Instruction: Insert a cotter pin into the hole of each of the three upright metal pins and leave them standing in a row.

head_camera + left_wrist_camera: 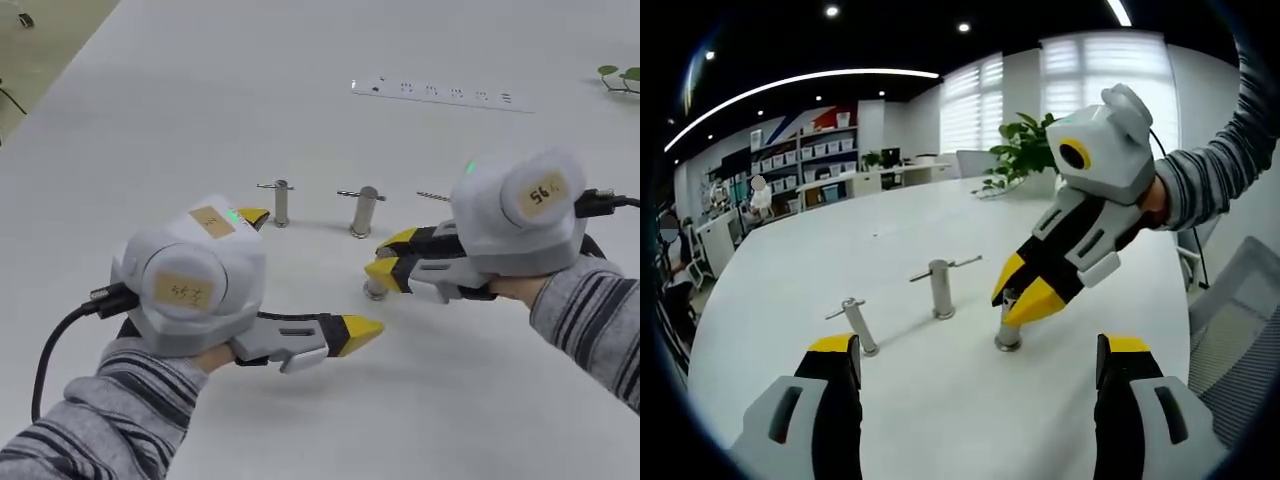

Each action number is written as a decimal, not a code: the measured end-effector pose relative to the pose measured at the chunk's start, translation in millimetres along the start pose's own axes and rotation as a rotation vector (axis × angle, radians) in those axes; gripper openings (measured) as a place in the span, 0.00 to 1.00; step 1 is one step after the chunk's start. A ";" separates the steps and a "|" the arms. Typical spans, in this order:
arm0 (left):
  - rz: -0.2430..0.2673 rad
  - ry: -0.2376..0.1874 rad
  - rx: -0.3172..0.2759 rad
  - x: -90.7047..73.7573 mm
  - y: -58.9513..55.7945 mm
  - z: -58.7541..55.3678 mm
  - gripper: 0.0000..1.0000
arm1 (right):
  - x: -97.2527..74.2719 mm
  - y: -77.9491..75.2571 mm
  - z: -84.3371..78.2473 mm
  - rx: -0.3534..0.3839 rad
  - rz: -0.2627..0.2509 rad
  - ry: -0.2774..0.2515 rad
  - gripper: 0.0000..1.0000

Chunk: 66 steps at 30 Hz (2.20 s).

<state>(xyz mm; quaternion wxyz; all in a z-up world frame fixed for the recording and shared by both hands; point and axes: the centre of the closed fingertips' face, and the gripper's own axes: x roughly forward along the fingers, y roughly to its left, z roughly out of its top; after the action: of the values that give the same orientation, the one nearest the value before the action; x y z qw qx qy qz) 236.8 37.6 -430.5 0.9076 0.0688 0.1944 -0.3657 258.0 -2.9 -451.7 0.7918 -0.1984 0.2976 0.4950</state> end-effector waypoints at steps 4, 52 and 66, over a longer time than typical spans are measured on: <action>-0.002 0.004 0.005 0.2 0.0 -1.2 0.97 | -0.3 2.0 0.6 0.000 -0.003 -0.010 0.09; 0.035 0.031 -0.010 0.1 7.9 -9.1 0.93 | -25.5 -143.3 -37.4 0.072 0.003 0.251 0.22; -0.006 0.058 -0.005 3.2 -3.1 -15.0 0.91 | 1.3 -176.5 -53.9 0.025 -0.003 0.311 0.11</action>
<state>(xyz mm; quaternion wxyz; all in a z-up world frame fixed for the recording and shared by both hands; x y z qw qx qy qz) 232.2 37.4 -445.4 0.9007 0.0763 0.2218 -0.3656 402.9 -111.0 -489.2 0.7394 -0.2632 0.4227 0.4533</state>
